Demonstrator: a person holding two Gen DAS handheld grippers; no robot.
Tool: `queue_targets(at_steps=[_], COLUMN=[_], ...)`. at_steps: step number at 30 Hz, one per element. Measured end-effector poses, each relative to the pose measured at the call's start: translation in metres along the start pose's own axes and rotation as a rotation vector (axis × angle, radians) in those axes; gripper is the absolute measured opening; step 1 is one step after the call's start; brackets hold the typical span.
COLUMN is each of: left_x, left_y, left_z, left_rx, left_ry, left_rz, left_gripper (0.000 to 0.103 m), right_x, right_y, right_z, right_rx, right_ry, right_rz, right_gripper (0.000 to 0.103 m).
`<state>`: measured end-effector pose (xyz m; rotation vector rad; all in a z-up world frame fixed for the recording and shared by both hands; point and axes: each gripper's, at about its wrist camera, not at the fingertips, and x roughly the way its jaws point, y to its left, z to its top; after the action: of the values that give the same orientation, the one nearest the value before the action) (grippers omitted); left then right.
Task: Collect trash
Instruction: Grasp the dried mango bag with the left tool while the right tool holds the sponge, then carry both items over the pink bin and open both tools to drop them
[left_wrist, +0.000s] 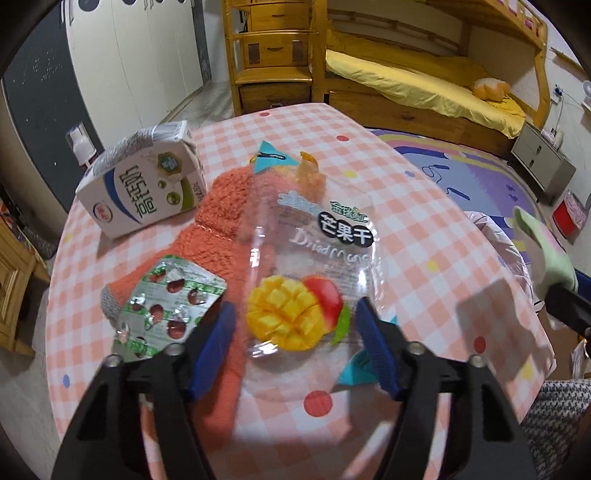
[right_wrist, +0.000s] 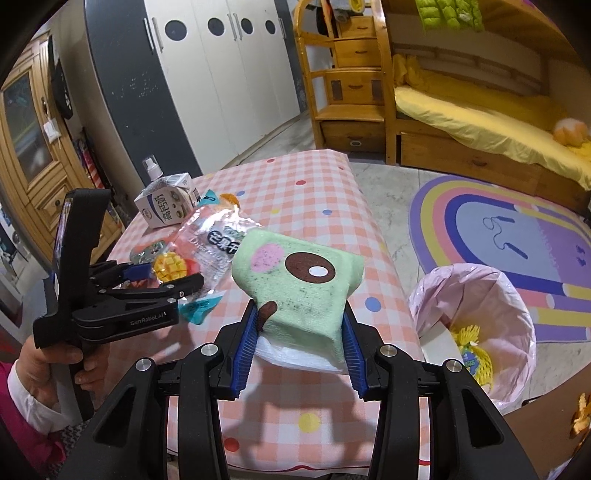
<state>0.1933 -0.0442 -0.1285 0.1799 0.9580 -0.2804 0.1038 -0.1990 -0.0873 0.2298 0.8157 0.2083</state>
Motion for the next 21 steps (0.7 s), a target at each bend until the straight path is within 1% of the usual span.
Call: queue_targets(at_steps=[1, 2, 3, 4, 6, 10, 11, 13, 16, 17, 21], left_x=[-0.001, -0.003, -0.006, -0.011, -0.026, -0.066, -0.075, -0.096, -0.116, -0.122, -0.136], left_y=[-0.002, -0.003, -0.004, -0.004, -0.003, 0.003, 0.004, 0.01, 0.013, 0.013, 0.006], left_z=[0.0, 0.0, -0.001, -0.001, -0.002, -0.005, -0.006, -0.01, -0.014, -0.015, -0.023], left_rx=[0.01, 0.016, 0.015, 0.012, 0.005, -0.022, -0.028, -0.057, -0.086, -0.088, -0.075], left_ry=[-0.005, -0.011, -0.017, -0.03, -0.067, -0.148, -0.165, -0.197, -0.228, -0.24, -0.264], left_rz=[0.013, 0.025, 0.023, 0.018, 0.021, -0.032, -0.047, -0.112, -0.192, -0.208, -0.235], left_gripper=[0.042, 0.035, 0.031, 0.02, 0.017, 0.015, 0.014, 0.011, 0.01, 0.01, 0.01], right_x=[0.0, -0.001, -0.002, -0.003, -0.005, -0.007, -0.007, -0.008, -0.012, -0.014, -0.02], right_y=[0.0, 0.0, 0.0, 0.0, 0.001, -0.002, -0.002, -0.003, -0.003, -0.003, -0.007], right_z=[0.0, 0.0, 0.0, -0.001, -0.001, -0.002, -0.002, -0.002, -0.002, -0.002, -0.002], right_rx=[0.0, 0.0, 0.0, -0.001, -0.004, 0.005, 0.008, 0.013, 0.014, 0.015, 0.034], right_ry=[-0.001, -0.002, -0.005, -0.01, -0.017, -0.026, -0.025, -0.03, -0.053, -0.061, -0.09], right_rz=[-0.001, -0.002, -0.002, 0.0, 0.0, 0.006, 0.004, 0.0, -0.005, -0.006, -0.005], right_gripper=[0.043, 0.043, 0.043, 0.043, 0.043, 0.043, 0.043, 0.043, 0.043, 0.043, 0.043])
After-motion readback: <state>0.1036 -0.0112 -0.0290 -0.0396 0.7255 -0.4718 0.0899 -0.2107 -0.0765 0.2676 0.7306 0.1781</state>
